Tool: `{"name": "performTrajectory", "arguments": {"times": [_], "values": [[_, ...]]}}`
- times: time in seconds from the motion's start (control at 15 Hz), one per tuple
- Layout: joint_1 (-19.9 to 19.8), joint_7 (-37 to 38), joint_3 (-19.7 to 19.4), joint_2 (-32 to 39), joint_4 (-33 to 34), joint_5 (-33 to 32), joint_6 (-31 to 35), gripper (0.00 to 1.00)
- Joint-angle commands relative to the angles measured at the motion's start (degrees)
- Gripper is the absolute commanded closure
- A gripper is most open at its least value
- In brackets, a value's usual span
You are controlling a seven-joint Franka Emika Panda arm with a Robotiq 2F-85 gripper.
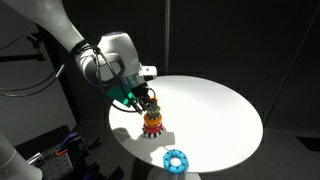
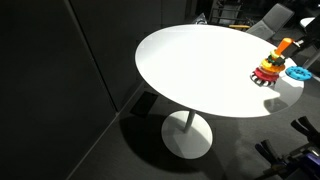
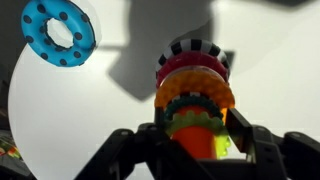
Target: Remove the green ring from the ring stacking stand and place it on the table
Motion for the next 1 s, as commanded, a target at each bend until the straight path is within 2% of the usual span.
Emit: {"name": "performTrajectory", "arguments": {"times": [0.0,0.6,0.93], "values": [[-0.28,1.67,-0.01,-5.13,-1.05,-1.35,-3.36,0.62],[-0.05,0.26,0.18,-16.33,-1.49,1.06,-13.78,0.62],[1.73,-1.22,0.19,-20.40,-1.89,2.82,-17.43,0.62]]}}
